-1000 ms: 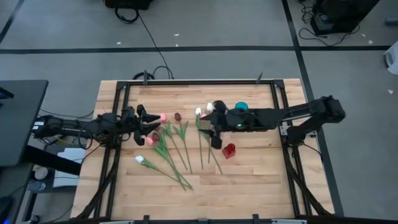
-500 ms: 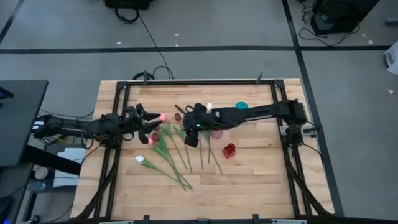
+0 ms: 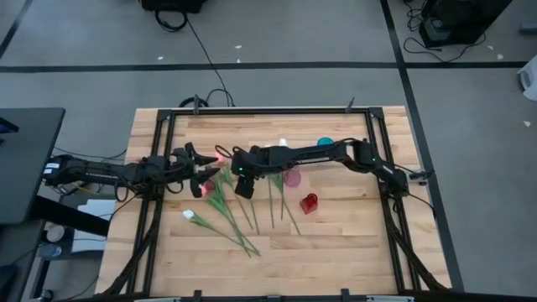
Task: Sort flowers into vase by color
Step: Put the right red flower into the pink vase
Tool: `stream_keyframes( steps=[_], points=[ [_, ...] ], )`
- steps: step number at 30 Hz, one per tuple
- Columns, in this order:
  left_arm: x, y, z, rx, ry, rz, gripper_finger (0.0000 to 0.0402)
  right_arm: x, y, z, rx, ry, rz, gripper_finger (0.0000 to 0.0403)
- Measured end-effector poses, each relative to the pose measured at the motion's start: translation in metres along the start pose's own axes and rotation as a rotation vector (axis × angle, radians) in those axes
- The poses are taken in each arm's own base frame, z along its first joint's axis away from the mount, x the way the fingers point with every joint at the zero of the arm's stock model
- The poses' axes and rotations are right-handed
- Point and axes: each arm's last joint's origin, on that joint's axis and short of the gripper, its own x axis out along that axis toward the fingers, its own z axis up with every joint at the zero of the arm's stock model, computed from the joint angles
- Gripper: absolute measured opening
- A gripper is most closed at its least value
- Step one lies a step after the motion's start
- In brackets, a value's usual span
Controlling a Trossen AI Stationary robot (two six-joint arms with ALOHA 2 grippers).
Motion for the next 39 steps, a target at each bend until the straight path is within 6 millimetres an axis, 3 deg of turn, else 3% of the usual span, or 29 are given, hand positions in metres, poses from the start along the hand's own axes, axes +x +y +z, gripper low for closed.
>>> stream_keyframes(
  steps=[3,8,18,35,39],
  points=[
    [0.000,0.004,-0.002,0.011,0.003,0.138,0.0188,0.014,-0.003,-0.003,-0.016,0.025,-0.013,0.0197],
    [-0.001,0.009,-0.005,0.032,0.015,0.294,0.0188,0.023,-0.005,-0.007,-0.036,0.050,-0.028,0.0197],
    [-0.002,0.011,-0.007,0.049,0.031,0.335,0.0188,0.039,-0.017,-0.010,-0.025,0.071,-0.034,0.0185],
    [-0.002,0.011,-0.007,0.048,0.027,0.334,0.0188,0.046,-0.030,-0.020,0.033,0.131,0.025,0.0019],
    [-0.002,0.011,-0.007,0.048,0.027,0.334,0.0188,0.046,-0.030,-0.020,0.037,0.136,0.035,0.0009]
  ],
)
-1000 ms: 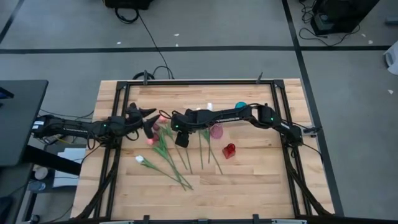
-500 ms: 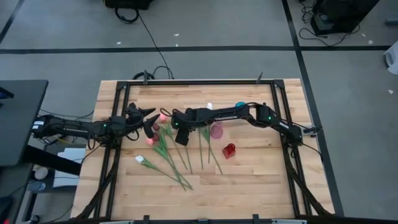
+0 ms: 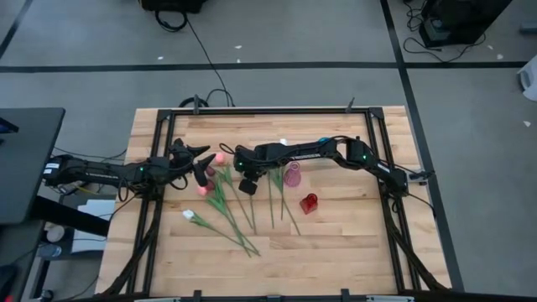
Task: Sort flowers into vase by color
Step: Put the right red flower into the pink vase
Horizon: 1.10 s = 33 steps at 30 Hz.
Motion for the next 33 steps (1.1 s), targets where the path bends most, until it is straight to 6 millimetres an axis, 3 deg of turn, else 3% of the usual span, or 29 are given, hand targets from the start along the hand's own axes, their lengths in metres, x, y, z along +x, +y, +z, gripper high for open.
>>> stream_keyframes(
  steps=[5,12,16,25,29,33],
  points=[
    [0.000,0.000,0.000,0.000,0.000,0.000,0.0188,-0.010,0.001,0.004,-0.008,0.022,-0.005,0.0005],
    [0.000,0.000,0.000,0.000,0.000,0.000,0.0188,-0.043,0.012,0.021,-0.056,0.024,-0.058,0.0005],
    [0.000,0.000,0.000,0.000,0.000,0.000,0.0188,-0.050,0.020,0.024,-0.078,0.005,-0.061,0.0024],
    [0.000,0.000,0.000,0.000,0.000,0.000,0.0188,-0.032,0.029,0.022,0.015,-0.093,-0.084,0.0134],
    [0.000,0.000,0.000,-0.001,0.000,0.000,0.0188,-0.028,0.013,0.026,0.068,-0.127,-0.101,0.0166],
    [0.000,0.000,0.000,-0.001,0.000,0.000,0.0188,-0.017,-0.006,0.022,0.117,-0.104,-0.117,0.0170]
  ],
)
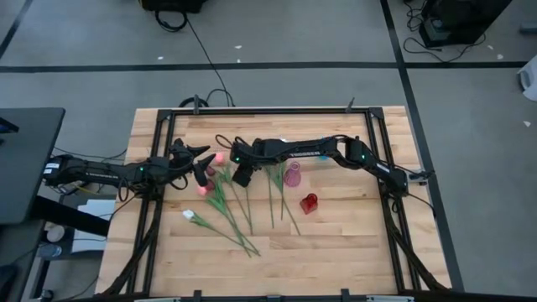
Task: Sort flowers into vase by color
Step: Put the right red flower into the pink vase
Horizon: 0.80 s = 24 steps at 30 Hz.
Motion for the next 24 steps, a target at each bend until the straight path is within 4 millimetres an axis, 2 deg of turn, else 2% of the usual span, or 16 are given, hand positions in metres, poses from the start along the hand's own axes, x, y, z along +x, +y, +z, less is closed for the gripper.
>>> stream_keyframes(
  steps=[6,14,18,24],
  points=[
    [0.000,0.000,0.000,0.001,0.000,0.000,0.0188,0.015,-0.008,-0.008,0.024,0.009,0.082,0.0169],
    [0.000,0.000,0.000,0.001,0.000,0.000,0.0188,0.023,-0.009,-0.015,0.014,0.003,0.086,0.0162],
    [0.000,0.000,0.000,0.001,0.000,0.000,0.0188,0.024,-0.009,-0.016,0.013,0.004,0.079,0.0123],
    [0.000,0.000,0.000,0.001,0.000,0.000,0.0188,0.024,-0.010,-0.016,-0.018,0.003,0.082,0.0021]
  ],
)
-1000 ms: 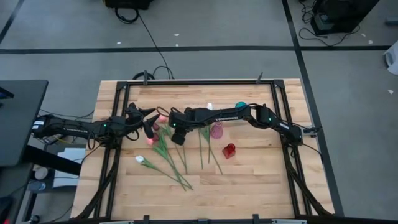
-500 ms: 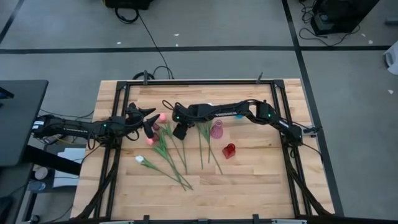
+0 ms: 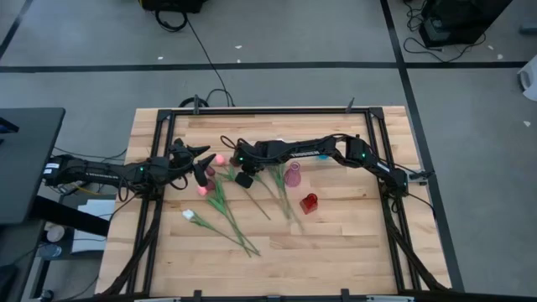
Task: Sort flowers into vase by color
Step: Put the right red flower into the pink vase
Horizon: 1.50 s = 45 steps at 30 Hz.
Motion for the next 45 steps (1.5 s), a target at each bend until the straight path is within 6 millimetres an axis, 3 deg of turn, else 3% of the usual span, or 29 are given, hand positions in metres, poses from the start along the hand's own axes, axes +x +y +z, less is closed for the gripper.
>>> stream_keyframes(
  steps=[7,15,20,29,36,45],
  points=[
    [0.000,0.000,0.000,0.000,0.000,0.000,0.0188,-0.006,0.002,0.011,-0.015,-0.042,0.062,0.0021],
    [0.000,-0.001,0.000,-0.001,0.004,-0.027,0.0188,-0.041,0.008,0.044,-0.052,-0.152,0.105,0.0008],
    [0.000,-0.004,0.001,-0.011,0.006,-0.117,0.0188,-0.073,-0.001,0.056,-0.067,-0.202,0.047,0.0011],
    [-0.002,-0.011,0.007,-0.033,-0.018,-0.353,0.0188,-0.162,-0.005,0.081,-0.095,-0.434,0.071,0.0011],
    [-0.003,-0.014,0.009,-0.032,-0.042,-0.456,0.0188,-0.215,0.010,0.082,-0.163,-0.556,0.107,0.0011],
    [-0.006,-0.010,0.000,-0.121,-0.184,-0.485,0.0188,-0.226,0.005,0.062,-0.174,-0.632,0.120,0.0011]
  ],
)
